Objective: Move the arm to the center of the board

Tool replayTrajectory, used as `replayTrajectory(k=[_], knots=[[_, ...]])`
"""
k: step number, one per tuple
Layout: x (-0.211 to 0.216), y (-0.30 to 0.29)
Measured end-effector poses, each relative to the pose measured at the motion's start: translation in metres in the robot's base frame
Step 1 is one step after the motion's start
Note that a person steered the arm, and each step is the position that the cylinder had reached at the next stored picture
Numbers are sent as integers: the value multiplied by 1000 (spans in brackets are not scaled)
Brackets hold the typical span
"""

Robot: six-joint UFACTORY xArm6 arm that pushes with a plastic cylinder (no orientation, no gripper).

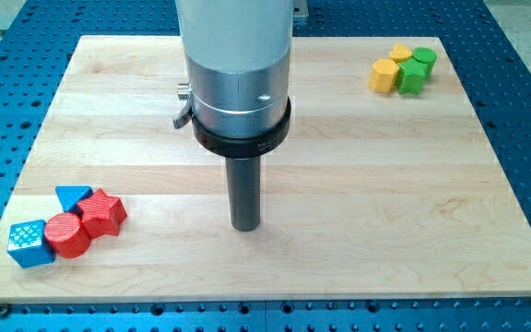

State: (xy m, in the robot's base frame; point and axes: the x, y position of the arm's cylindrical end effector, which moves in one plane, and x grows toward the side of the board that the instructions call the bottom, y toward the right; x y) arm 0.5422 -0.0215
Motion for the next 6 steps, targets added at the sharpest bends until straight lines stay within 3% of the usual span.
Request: replayTrajectory(k=[3,4,5,6], knots=[[0,-2],[-25,-2],[-120,-3],[-146,-6]])
